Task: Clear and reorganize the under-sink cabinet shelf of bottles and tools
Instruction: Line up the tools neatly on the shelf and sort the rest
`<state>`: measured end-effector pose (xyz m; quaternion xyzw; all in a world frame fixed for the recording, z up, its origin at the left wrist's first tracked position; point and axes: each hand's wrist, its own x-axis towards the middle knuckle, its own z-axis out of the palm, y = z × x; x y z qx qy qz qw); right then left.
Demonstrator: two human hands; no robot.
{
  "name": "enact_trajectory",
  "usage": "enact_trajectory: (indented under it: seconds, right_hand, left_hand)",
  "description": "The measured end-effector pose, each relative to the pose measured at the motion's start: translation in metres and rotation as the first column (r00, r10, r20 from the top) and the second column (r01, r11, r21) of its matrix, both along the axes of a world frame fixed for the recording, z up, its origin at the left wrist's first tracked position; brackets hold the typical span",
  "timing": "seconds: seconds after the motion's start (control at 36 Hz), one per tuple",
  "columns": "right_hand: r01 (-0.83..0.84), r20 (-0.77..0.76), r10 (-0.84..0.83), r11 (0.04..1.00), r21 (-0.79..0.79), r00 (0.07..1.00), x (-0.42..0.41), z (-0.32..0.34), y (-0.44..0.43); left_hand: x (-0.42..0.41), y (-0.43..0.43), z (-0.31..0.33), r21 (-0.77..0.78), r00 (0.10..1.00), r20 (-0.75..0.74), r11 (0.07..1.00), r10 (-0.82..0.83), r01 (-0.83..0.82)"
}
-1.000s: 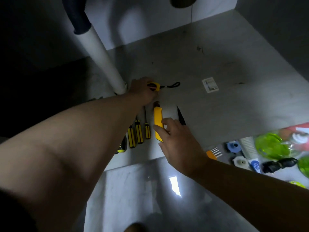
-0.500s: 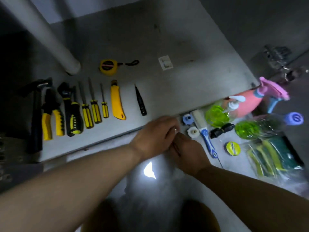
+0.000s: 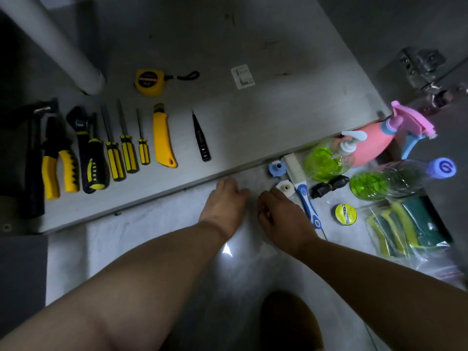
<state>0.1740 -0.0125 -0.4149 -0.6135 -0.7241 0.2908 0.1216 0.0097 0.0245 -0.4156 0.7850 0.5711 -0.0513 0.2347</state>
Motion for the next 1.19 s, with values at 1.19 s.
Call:
enact_trajectory:
  seconds: [1.19]
  right_hand:
    - [0.367,-0.258,-0.43,0.893,-0.26,0.865,-0.124,0.09,0.249]
  left_hand:
    - [-0.105,0.061,0.091,0.325,0.989,-0.082,0.935,-0.121,0.141]
